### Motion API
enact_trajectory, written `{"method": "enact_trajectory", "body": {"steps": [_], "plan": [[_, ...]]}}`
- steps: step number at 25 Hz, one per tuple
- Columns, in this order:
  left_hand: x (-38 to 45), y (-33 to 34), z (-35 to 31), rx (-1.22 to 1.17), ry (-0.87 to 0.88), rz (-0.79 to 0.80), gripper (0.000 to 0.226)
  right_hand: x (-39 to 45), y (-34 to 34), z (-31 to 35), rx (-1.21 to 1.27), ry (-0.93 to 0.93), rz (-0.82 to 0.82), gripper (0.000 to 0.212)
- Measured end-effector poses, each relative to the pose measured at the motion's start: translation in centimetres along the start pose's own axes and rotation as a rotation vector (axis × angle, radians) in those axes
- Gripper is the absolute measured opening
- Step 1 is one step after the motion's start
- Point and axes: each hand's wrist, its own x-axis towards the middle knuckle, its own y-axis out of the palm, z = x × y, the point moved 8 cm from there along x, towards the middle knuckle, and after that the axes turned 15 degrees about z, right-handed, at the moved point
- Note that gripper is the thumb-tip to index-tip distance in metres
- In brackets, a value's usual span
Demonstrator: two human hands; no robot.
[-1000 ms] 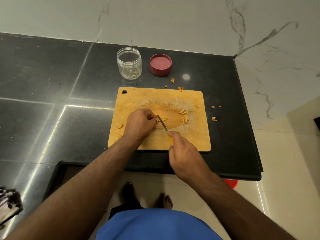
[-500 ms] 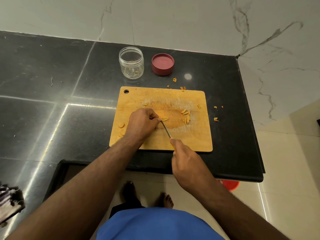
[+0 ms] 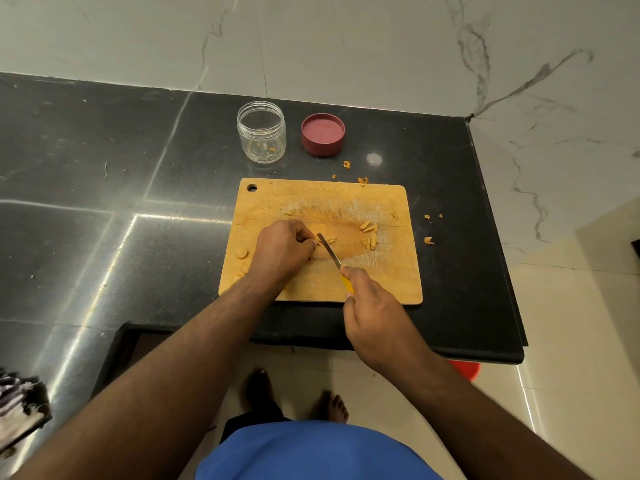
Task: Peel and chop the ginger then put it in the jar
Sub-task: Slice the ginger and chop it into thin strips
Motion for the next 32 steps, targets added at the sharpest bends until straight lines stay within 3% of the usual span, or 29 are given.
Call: {"method": "enact_trajectory", "body": {"steps": [12,15,18,22,26,32], "plan": [[-0.2,0.0,-0.1,-0.007,0.017,-0.010,0.010,1.4,0.7,-0.3,0.074,0.060,0.073,0.041],[-0.2,0.0,-0.1,-0.006,0.015,-0.007,0.008,-0.2,1.2,0.3,-0.099,0.008,0.113,0.037],[-0.3,-0.1,-0.3,0.001,0.018,-0.001,0.007,-1.9,0.9,-0.9,0.103,0.125,0.071,0.041],[-0.1,-0.1,-0.1,0.008,0.022,0.071,0.011,-2.1,0.4,-1.1,0.206,0.131,0.031,0.040],[0.0,0.0,0.3,-0.024,0.034,0.153,0.017,-1.0,-0.1,-0.3,0.131,0.062,0.049,0.040],[0.0,0.0,-0.2,0.001,0.025,0.092,0.010,-0.8,0.9,-0.7,0.118,0.086,0.066,0.041]]}}
